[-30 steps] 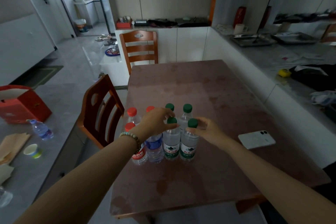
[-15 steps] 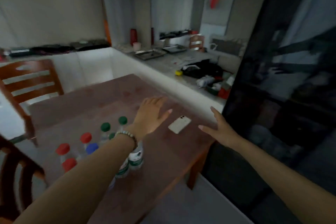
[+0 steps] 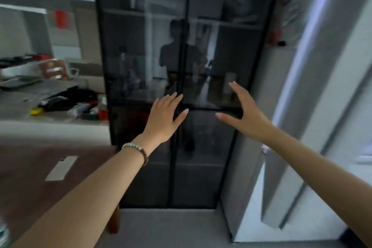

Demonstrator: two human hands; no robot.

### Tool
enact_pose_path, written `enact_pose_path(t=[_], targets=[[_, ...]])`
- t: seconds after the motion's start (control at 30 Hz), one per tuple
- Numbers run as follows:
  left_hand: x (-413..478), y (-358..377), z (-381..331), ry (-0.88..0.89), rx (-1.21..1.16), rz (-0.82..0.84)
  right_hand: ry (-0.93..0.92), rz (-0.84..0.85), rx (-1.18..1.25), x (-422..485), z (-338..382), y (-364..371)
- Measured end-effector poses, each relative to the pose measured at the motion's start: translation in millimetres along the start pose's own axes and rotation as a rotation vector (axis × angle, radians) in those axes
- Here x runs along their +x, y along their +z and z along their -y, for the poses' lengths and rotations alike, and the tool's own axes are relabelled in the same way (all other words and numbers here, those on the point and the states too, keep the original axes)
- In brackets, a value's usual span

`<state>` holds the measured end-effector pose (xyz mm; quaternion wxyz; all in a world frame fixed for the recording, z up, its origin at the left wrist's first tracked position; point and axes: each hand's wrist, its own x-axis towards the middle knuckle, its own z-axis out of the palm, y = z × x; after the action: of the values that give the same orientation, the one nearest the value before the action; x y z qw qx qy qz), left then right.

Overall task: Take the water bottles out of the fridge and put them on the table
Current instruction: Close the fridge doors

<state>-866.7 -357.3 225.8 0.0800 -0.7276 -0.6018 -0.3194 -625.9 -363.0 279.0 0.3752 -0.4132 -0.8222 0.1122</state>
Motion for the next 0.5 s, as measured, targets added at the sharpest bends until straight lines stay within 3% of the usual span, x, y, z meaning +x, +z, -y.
enact_pose_path(t=[0.3,0.5], targets=[[41,25,-170,0.304,-0.236,-0.050,-0.167,-0.257,-0.401,-66,-28,-135],[63,51,-266,0.289,-0.562,0.105,-0.102,-0.236,-0.572,-93,-92,-188]])
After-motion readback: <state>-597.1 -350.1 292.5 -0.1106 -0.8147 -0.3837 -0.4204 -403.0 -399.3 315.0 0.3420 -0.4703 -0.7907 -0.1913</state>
